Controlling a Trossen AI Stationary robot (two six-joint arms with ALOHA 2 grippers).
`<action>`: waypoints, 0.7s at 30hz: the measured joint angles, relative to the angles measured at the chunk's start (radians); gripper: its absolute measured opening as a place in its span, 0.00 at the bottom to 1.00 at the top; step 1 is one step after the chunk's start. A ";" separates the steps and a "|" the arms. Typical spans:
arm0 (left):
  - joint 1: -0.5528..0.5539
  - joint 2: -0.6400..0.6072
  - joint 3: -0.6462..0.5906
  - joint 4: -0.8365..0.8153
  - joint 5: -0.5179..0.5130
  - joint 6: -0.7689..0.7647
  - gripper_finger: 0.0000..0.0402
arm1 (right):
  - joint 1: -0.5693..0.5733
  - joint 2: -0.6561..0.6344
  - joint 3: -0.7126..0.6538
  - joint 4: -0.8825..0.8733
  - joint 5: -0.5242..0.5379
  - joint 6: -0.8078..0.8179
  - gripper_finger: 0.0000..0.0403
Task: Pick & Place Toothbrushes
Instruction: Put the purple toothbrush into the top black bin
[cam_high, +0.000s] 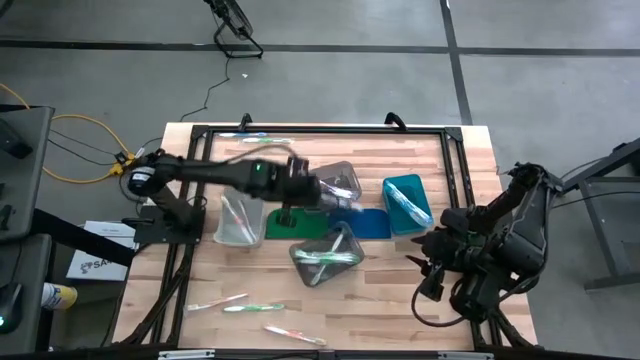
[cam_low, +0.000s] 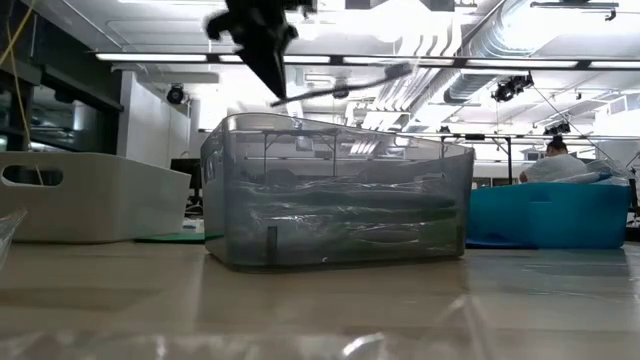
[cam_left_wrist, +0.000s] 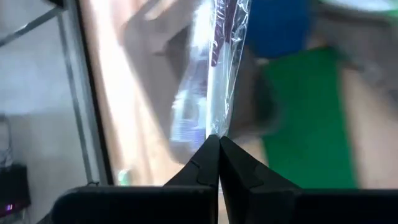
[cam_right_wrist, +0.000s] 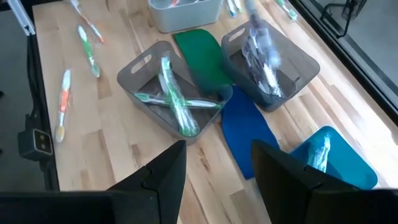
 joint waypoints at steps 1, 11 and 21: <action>0.028 0.007 0.002 0.015 0.000 0.014 0.00 | -0.005 0.000 0.000 0.000 0.000 0.000 0.43; 0.191 0.091 0.001 0.124 0.074 0.178 0.00 | -0.087 0.000 0.000 0.000 0.018 0.009 0.43; 0.226 0.186 0.000 0.111 0.103 0.185 0.00 | -0.200 0.000 0.000 0.000 -0.015 0.009 0.43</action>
